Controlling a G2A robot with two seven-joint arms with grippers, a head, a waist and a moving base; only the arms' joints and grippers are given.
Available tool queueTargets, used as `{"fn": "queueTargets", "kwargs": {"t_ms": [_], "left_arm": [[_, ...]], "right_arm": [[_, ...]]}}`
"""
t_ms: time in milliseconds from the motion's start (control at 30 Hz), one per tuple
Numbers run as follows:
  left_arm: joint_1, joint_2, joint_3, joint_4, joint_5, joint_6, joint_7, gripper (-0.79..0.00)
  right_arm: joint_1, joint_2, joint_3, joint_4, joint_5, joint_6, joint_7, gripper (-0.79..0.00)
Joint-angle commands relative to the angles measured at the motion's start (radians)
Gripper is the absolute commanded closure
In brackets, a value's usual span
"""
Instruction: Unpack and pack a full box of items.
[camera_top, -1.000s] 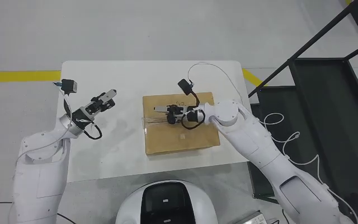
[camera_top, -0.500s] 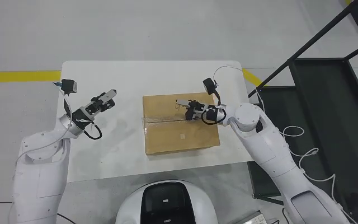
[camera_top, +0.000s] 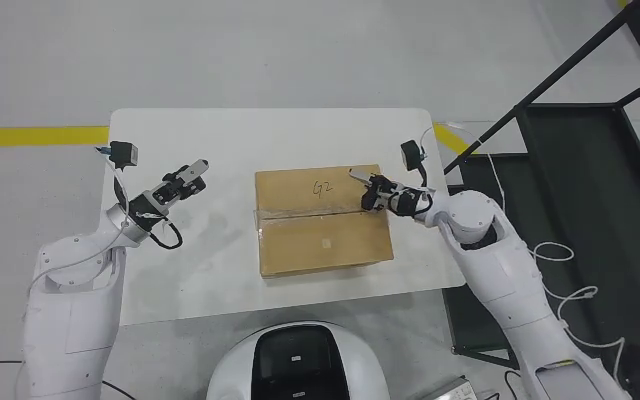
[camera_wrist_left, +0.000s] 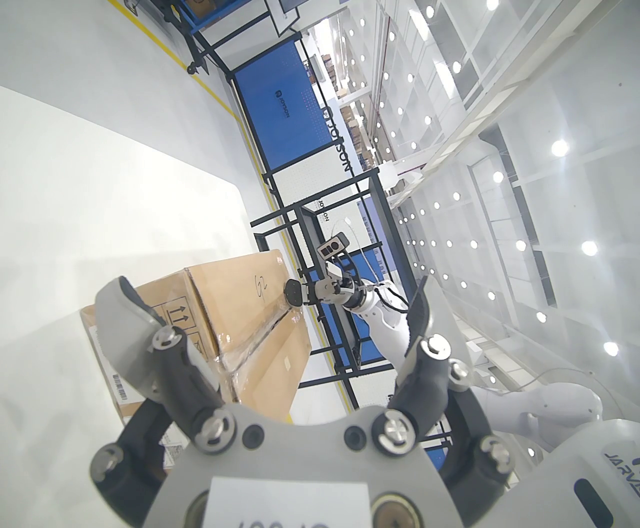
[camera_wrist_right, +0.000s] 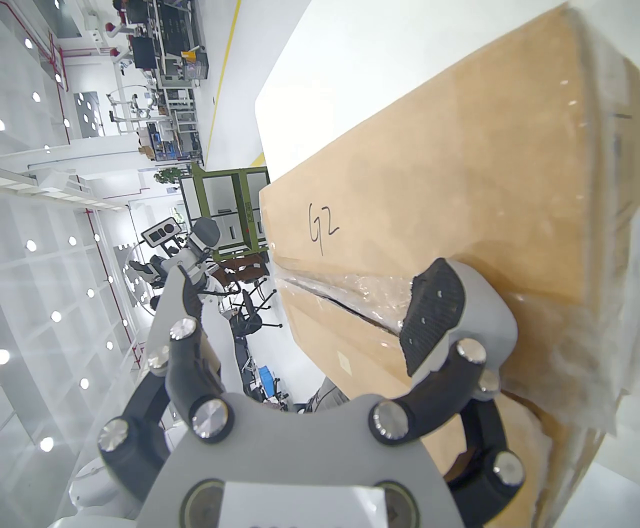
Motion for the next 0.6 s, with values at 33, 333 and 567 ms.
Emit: {"fn": "queueTargets", "kwargs": {"t_ms": [33,333,567], "left_arm": [[0.0,0.0,0.0,0.0,0.0,0.0,0.0,-0.785],[0.0,0.0,0.0,0.0,0.0,0.0,0.0,-0.785],[0.0,0.0,0.0,0.0,0.0,0.0,0.0,-0.785]], "right_arm": [[-0.035,0.007,0.043,-0.02,0.004,0.001,-0.006,-0.785],[-0.109,0.02,0.117,-0.044,0.02,0.002,-0.018,-0.785],[-0.134,0.022,0.162,-0.066,0.051,-0.042,-0.054,-0.785]]}}
